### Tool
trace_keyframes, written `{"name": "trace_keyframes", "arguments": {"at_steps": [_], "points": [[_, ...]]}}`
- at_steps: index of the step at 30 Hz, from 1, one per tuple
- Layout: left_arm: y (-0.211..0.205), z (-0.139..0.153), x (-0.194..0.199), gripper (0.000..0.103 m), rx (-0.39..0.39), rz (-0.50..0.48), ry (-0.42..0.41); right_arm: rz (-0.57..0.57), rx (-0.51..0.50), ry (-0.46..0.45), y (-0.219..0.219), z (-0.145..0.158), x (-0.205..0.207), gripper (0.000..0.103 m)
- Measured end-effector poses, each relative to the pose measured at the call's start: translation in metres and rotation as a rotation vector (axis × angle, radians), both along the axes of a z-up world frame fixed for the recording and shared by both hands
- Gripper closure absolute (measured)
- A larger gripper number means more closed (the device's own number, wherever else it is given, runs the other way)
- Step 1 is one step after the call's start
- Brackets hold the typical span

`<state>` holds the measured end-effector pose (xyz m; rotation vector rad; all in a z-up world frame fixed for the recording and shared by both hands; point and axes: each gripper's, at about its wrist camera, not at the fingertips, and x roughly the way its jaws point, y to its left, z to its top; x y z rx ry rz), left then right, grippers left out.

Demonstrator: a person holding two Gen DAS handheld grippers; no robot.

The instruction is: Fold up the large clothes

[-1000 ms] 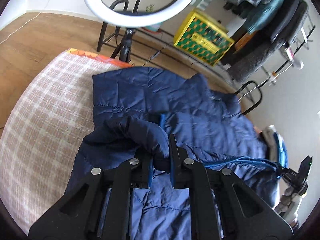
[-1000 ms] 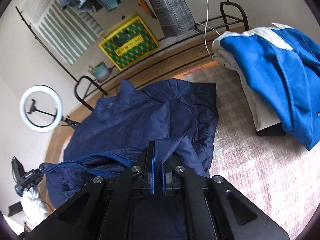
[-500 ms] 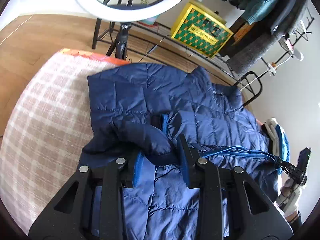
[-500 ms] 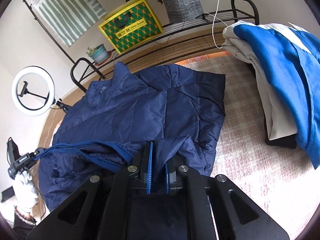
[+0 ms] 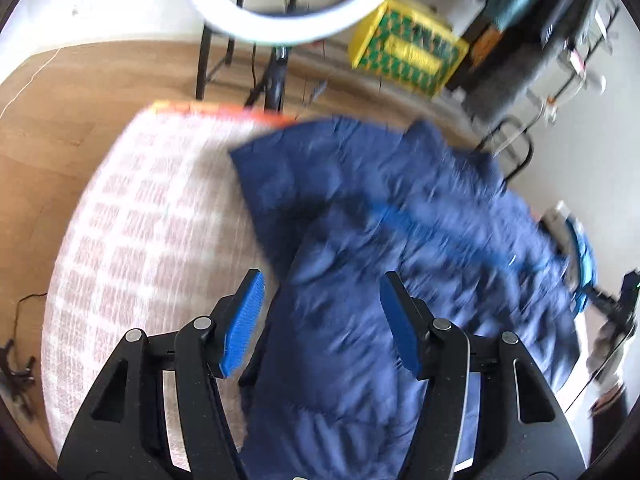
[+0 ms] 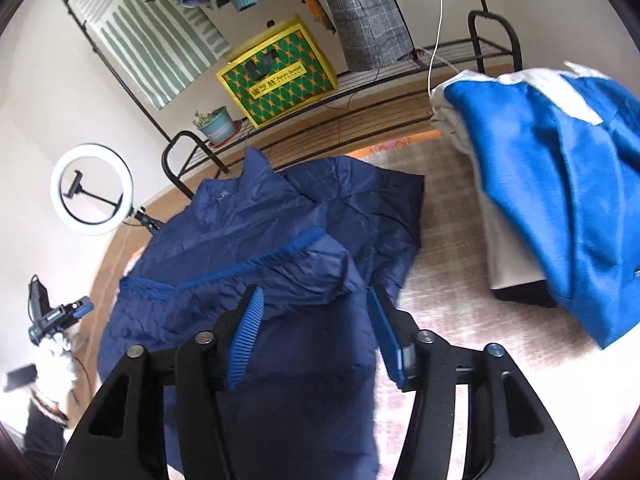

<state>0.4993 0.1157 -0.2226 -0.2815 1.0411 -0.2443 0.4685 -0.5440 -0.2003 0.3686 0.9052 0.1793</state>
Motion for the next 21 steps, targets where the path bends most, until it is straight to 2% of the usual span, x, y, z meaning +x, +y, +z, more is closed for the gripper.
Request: {"name": "trace_keyframes", "arguments": {"at_steps": [4,8,9,11,12,13,14,16,19,21], "points": [[-0.013,-0.024,-0.006,0.042,0.029,-0.048,0.048,0.012,-0.023,0.066,-0.004,-0.021,-0.006,0.048],[-0.021,-0.033,-0.01,0.043,0.071,-0.052,0.055,0.015,0.014,0.087,-0.004,-0.034,-0.004,0.048],[-0.022,-0.035,-0.011,0.046,0.075,-0.053,0.052,0.015,0.009,0.089,-0.003,-0.036,-0.002,0.048],[-0.023,-0.034,-0.012,0.066,0.085,-0.049,0.043,0.03,-0.009,0.093,0.004,-0.038,0.004,0.048],[-0.024,-0.033,-0.012,0.073,0.095,-0.045,0.036,0.039,-0.016,0.089,0.007,-0.038,0.005,0.053],[-0.025,-0.032,-0.013,0.084,0.106,-0.041,0.03,0.053,-0.028,0.089,0.012,-0.038,0.006,0.069],[-0.025,-0.031,-0.014,0.091,0.121,-0.04,0.022,0.059,-0.043,0.092,0.015,-0.038,0.006,0.078],[-0.03,-0.028,-0.017,0.094,0.182,-0.052,-0.005,0.063,-0.097,0.085,0.021,-0.035,0.004,0.093],[-0.044,-0.024,-0.024,0.098,0.29,-0.092,-0.051,0.079,-0.176,0.062,0.029,-0.028,-0.001,0.096],[-0.049,-0.018,-0.027,0.099,0.315,-0.095,-0.08,0.084,-0.238,0.055,0.036,-0.024,-0.003,0.096]]}}
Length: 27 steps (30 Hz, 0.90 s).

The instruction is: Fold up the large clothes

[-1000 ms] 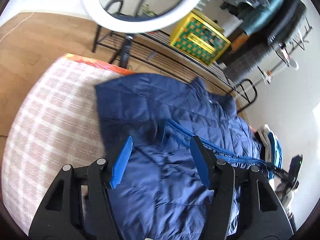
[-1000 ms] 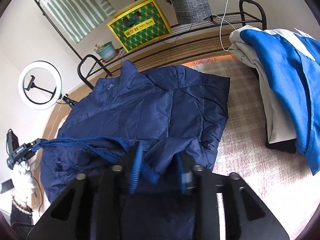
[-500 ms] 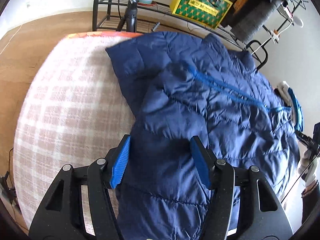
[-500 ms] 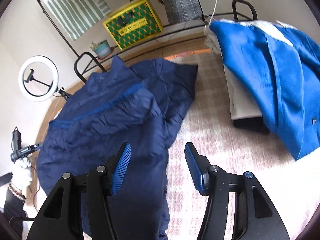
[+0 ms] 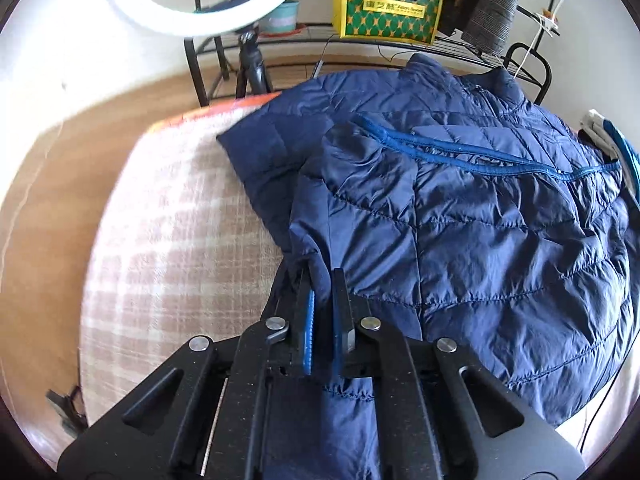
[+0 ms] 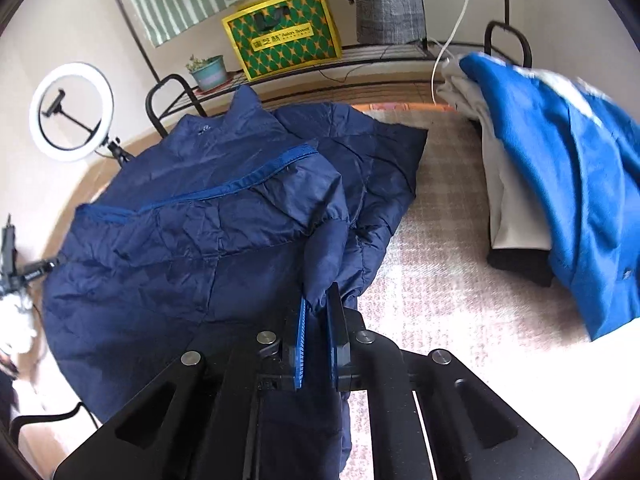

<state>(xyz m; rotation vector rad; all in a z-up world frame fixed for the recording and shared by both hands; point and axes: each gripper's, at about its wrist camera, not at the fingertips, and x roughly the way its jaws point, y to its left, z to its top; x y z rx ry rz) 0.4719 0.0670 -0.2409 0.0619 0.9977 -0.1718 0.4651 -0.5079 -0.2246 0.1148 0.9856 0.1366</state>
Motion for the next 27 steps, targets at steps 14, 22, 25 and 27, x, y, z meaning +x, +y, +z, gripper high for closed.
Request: {"name": "trace_keyframes", "arguments": {"at_steps": [14,22,25,27], "points": [[0.001,0.057,0.028,0.099,0.021,0.072,-0.215,-0.014,-0.275,-0.275,0.033,0.062,0.018,0.1],[0.0,0.046,0.094,0.099,0.012,0.172,-0.239,-0.058,-0.379,-0.336,0.049,0.062,0.081,0.1],[-0.004,0.03,0.117,0.099,0.041,0.203,-0.226,-0.076,-0.402,-0.314,0.052,0.045,0.109,0.1],[-0.014,0.017,0.132,0.099,0.092,0.215,-0.22,-0.091,-0.425,-0.285,0.053,0.028,0.127,0.1]]}}
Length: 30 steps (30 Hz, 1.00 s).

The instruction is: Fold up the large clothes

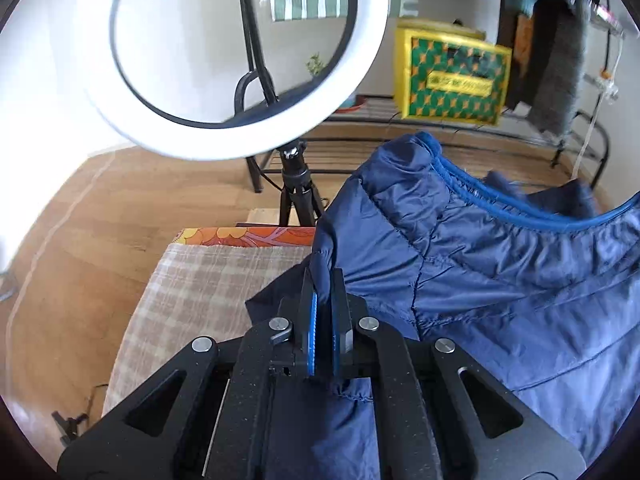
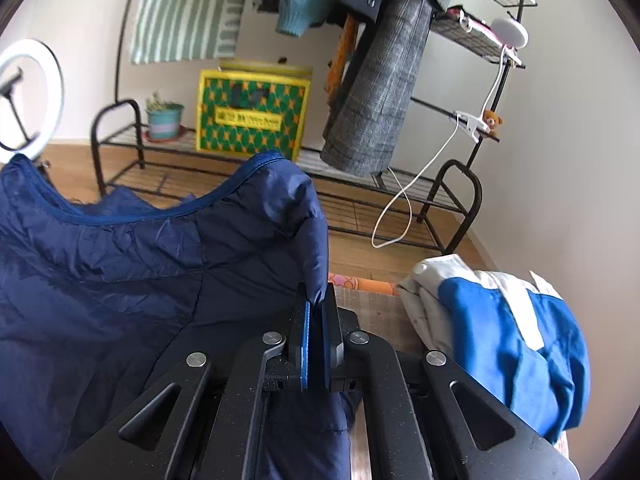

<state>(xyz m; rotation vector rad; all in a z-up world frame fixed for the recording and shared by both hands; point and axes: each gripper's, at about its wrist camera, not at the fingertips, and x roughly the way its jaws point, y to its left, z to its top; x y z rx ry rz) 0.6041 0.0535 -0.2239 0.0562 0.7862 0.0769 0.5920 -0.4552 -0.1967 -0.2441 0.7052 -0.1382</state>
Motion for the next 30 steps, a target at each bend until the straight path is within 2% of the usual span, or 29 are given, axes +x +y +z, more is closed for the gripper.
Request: {"name": "trace_keyframes", "arguments": {"at_steps": [3,6,9,11,13,15,19,21,23,25,26,30], "points": [[-0.015,-0.023,0.018,0.099,0.105,0.002,0.027,-0.031,-0.023,0.049,0.003,-0.027,0.021,0.1],[-0.025,-0.045,0.028,0.098,0.159,0.006,0.058,-0.041,-0.052,0.115,0.004,-0.053,0.035,0.1],[-0.03,-0.058,0.03,0.097,0.189,0.016,0.066,-0.049,-0.059,0.149,0.002,-0.065,0.04,0.1],[-0.033,-0.061,0.033,0.091,0.204,0.021,0.076,-0.056,-0.071,0.166,0.003,-0.069,0.041,0.1],[-0.032,-0.057,0.031,0.09,0.193,0.021,0.075,-0.052,-0.078,0.196,0.003,-0.073,0.04,0.1],[-0.026,-0.046,0.028,0.084,0.185,0.03,0.059,-0.032,-0.07,0.239,0.003,-0.073,0.038,0.099],[-0.014,-0.007,0.001,0.083,0.093,-0.001,-0.01,-0.026,0.0,0.234,-0.007,-0.054,0.025,0.094],[-0.019,0.014,-0.021,0.083,0.025,-0.062,-0.044,-0.016,0.06,0.183,-0.01,-0.034,0.013,0.092],[-0.034,0.026,-0.044,0.083,-0.061,-0.155,-0.049,0.045,0.157,0.143,-0.005,-0.016,0.007,0.091],[-0.059,0.028,-0.066,0.083,-0.154,-0.278,-0.011,0.143,0.255,0.144,0.01,-0.002,0.009,0.091],[-0.072,0.025,-0.076,0.083,-0.172,-0.328,0.01,0.198,0.298,0.159,0.022,0.003,0.013,0.091],[-0.116,0.007,-0.1,0.083,-0.181,-0.467,0.06,0.327,0.375,0.243,0.08,0.001,0.039,0.091]]}}
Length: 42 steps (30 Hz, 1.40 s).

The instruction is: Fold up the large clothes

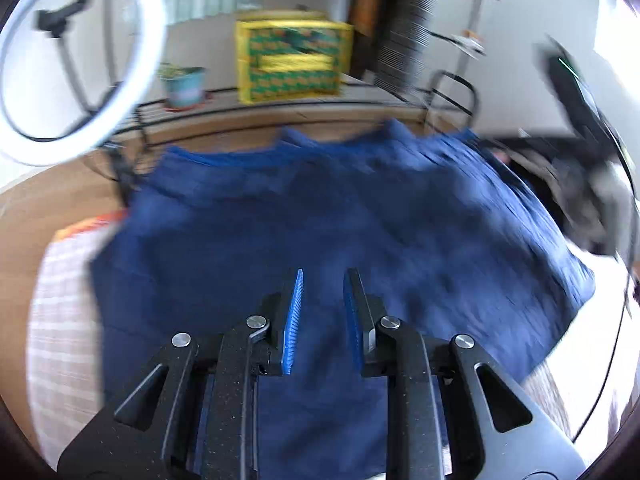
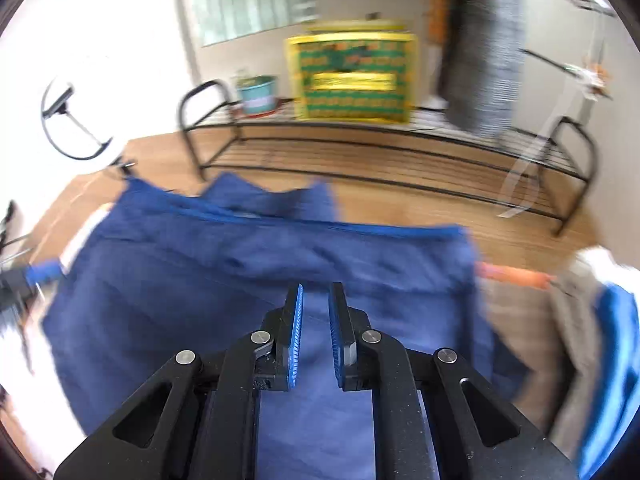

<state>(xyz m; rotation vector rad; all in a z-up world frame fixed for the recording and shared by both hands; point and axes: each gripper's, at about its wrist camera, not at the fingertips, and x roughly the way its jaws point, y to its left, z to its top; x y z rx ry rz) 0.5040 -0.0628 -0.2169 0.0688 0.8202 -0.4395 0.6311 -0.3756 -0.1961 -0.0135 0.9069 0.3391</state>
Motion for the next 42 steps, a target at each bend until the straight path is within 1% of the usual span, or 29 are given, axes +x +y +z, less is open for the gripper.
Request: {"name": "trace_keyframes", "arguments": {"at_steps": [2,4,6,7,10,11,12,13,16,18,20,22,25,27,28,29,30,31,32,33,34,35,37,39,40,42], "points": [[-0.016,-0.015,-0.006,0.083,0.03,-0.041,0.015,0.039,0.016,0.039,0.023,-0.01,0.011,0.091],[-0.025,-0.03,-0.009,0.083,0.054,-0.057,0.027,0.06,0.005,0.068,0.048,-0.022,0.022,0.091],[-0.03,-0.042,-0.011,0.083,0.054,-0.066,0.05,0.095,0.008,0.13,0.071,-0.039,0.034,0.091],[-0.029,-0.046,-0.013,0.083,0.059,-0.07,0.051,0.106,0.005,0.148,0.077,-0.043,0.039,0.091],[-0.026,-0.052,-0.016,0.083,0.059,-0.075,0.034,0.118,-0.09,0.177,0.099,-0.063,0.052,0.091],[-0.023,-0.053,-0.018,0.083,0.047,-0.07,0.035,0.105,-0.123,0.182,0.1,-0.068,0.056,0.092],[-0.021,-0.055,-0.021,0.083,0.041,-0.066,0.036,0.083,-0.133,0.186,0.1,-0.072,0.063,0.096],[-0.019,-0.057,-0.022,0.083,0.039,-0.063,0.038,0.068,-0.125,0.184,0.098,-0.073,0.067,0.096],[-0.012,-0.06,-0.029,0.083,0.047,-0.062,0.029,-0.029,-0.082,0.158,0.084,-0.07,0.08,0.097],[-0.006,-0.058,-0.03,0.083,0.043,-0.059,0.033,-0.082,-0.05,0.137,0.073,-0.072,0.079,0.097],[0.0,-0.056,-0.029,0.083,0.04,-0.053,0.045,-0.098,-0.024,0.115,0.07,-0.073,0.073,0.097],[0.007,-0.05,-0.028,0.083,0.025,-0.029,0.057,-0.112,-0.021,0.105,0.069,-0.068,0.068,0.097],[0.017,-0.034,-0.031,0.083,-0.008,-0.014,0.051,-0.145,0.004,0.054,0.06,-0.051,0.046,0.092],[0.018,-0.019,-0.034,0.083,0.005,-0.013,0.005,-0.172,0.057,0.022,0.044,-0.037,0.02,0.089],[0.017,-0.013,-0.035,0.083,0.011,-0.013,-0.013,-0.18,0.067,0.014,0.038,-0.033,0.014,0.083],[0.017,-0.006,-0.034,0.083,0.008,-0.009,-0.029,-0.194,0.08,-0.002,0.029,-0.028,-0.002,0.077],[0.016,0.0,-0.029,0.083,-0.006,0.001,-0.035,-0.206,0.093,-0.015,0.021,-0.023,-0.017,0.075],[0.015,0.003,-0.024,0.083,-0.019,0.007,-0.034,-0.215,0.102,-0.026,0.011,-0.017,-0.041,0.073],[0.013,0.007,-0.019,0.083,-0.033,0.014,-0.034,-0.223,0.106,-0.032,0.006,-0.014,-0.055,0.072],[0.01,0.011,-0.014,0.083,-0.039,0.022,-0.04,-0.243,0.109,-0.039,-0.005,-0.01,-0.081,0.07],[0.006,0.014,-0.009,0.083,-0.039,0.024,-0.048,-0.269,0.103,-0.046,-0.01,-0.007,-0.096,0.063],[0.0,0.016,-0.004,0.083,-0.037,0.021,-0.059,-0.317,0.102,-0.05,-0.018,-0.007,-0.119,0.053],[-0.013,0.017,0.006,0.083,-0.016,0.017,-0.071,-0.408,0.136,-0.057,-0.037,-0.008,-0.163,0.046],[-0.025,0.014,0.022,0.083,-0.012,0.021,-0.056,-0.539,0.178,-0.019,-0.06,-0.02,-0.207,0.044],[-0.029,0.011,0.027,0.083,-0.002,0.027,-0.052,-0.59,0.211,0.006,-0.07,-0.027,-0.223,0.042],[-0.039,0.003,0.044,0.083,0.046,0.051,-0.052,-0.681,0.295,0.059,-0.085,-0.044,-0.252,0.042]]}}
